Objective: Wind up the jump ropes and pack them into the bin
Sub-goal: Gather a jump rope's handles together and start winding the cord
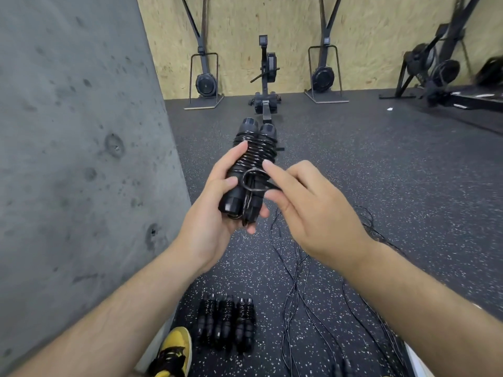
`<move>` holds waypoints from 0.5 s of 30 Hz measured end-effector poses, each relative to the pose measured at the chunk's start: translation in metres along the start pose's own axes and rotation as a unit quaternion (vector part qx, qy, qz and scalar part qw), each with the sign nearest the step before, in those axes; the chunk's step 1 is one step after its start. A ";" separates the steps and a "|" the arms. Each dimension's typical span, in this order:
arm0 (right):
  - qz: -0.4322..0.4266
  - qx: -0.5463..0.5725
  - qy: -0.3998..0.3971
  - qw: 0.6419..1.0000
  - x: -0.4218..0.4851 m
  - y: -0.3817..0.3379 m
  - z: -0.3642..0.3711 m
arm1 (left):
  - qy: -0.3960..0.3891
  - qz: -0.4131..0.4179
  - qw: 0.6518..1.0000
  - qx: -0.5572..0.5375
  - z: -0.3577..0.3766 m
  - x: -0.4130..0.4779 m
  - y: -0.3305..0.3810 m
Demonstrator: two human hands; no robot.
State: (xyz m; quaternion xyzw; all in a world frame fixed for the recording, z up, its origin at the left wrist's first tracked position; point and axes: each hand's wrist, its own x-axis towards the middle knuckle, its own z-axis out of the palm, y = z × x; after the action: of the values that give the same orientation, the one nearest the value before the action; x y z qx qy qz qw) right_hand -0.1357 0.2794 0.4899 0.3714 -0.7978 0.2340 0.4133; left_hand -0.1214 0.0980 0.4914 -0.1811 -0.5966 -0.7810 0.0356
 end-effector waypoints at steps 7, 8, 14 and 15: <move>-0.016 -0.048 0.032 0.998 -0.005 0.007 0.001 | -0.004 -0.001 0.994 -0.107 0.005 0.004 0.010; -0.019 -0.057 0.036 0.998 -0.005 0.007 0.001 | -0.003 -0.002 0.993 -0.119 0.006 0.005 0.010; 0.014 -0.015 0.055 0.998 -0.009 -0.001 0.016 | 0.014 -0.026 0.989 -0.142 0.011 0.010 0.006; 0.037 0.006 0.060 0.997 -0.010 -0.002 0.020 | 0.018 -0.029 0.989 -0.144 0.012 0.012 0.004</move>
State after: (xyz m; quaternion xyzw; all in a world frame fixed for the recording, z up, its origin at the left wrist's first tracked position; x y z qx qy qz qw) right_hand -0.1396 0.2685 0.4711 0.3297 -0.7830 0.2761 0.4494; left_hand -0.1288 0.1102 0.5013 -0.1530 -0.4824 -0.8625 -0.0026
